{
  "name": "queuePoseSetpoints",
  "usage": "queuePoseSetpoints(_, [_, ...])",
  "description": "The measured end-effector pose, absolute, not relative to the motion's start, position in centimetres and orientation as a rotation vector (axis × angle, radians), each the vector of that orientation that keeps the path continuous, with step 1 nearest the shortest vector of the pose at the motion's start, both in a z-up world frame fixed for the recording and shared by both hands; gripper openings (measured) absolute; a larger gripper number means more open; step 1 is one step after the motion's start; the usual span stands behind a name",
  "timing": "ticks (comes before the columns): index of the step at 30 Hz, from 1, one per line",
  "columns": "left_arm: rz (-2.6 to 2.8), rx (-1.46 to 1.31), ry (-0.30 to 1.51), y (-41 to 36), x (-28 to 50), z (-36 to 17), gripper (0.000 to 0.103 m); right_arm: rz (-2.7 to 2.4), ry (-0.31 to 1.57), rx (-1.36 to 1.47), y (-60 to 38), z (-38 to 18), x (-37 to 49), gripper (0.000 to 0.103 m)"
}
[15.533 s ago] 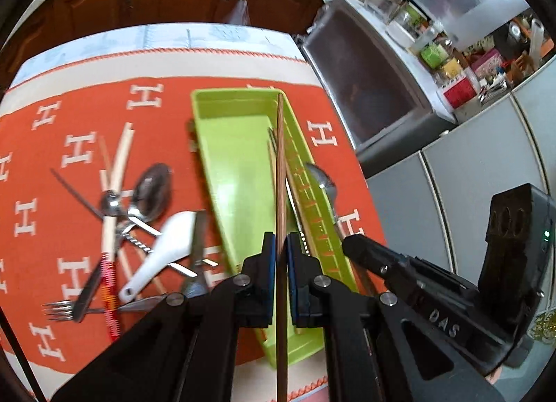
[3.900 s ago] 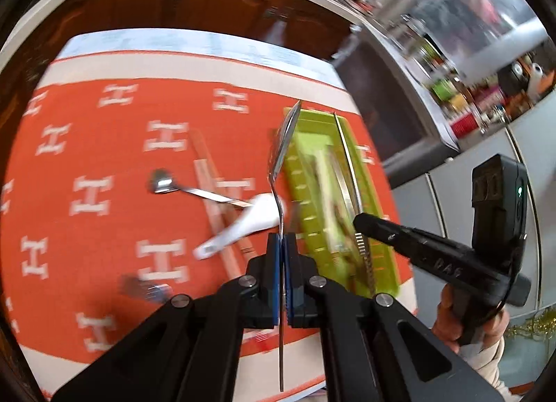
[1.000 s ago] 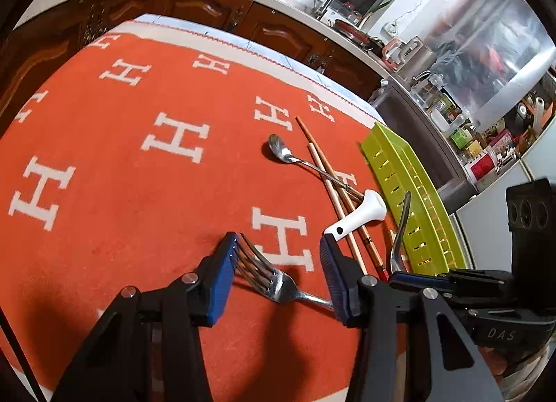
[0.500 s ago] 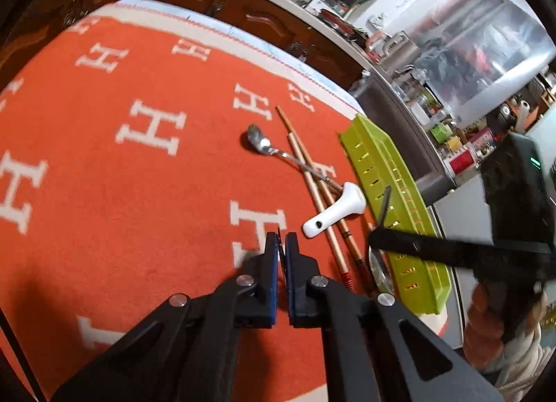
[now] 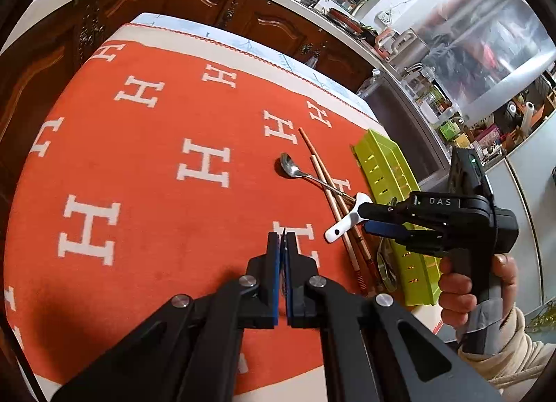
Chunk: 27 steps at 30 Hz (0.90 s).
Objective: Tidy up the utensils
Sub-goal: 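Grasp the white ceramic spoon with the right tool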
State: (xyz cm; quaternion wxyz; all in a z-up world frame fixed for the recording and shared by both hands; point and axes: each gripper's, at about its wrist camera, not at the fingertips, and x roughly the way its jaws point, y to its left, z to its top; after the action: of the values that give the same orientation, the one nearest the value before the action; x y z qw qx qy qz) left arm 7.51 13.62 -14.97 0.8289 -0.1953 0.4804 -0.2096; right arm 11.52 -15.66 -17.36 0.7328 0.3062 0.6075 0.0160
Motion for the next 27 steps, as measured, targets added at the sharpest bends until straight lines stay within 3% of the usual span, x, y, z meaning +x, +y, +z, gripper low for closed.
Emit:
queuePoseSetpoints(18, [-0.488, -0.470, 1.041, 14.0, 7.3, -15.1, 0.000, -0.135, 1.233, 0.805, -14.6, -18.1, 12.5, 0.034])
queuePoseSetpoints(19, [-0.486, -0.469, 1.042, 14.0, 7.3, -15.0, 0.000, -0.140, 1.236, 0.797, -14.6, -18.0, 12.6, 0.028])
queuePoseSetpoints(27, [-0.480, -0.483, 1.045, 14.2, 7.5, -14.8, 0.000, -0.081, 1.210, 0.757, -13.3, -17.7, 13.6, 0.011])
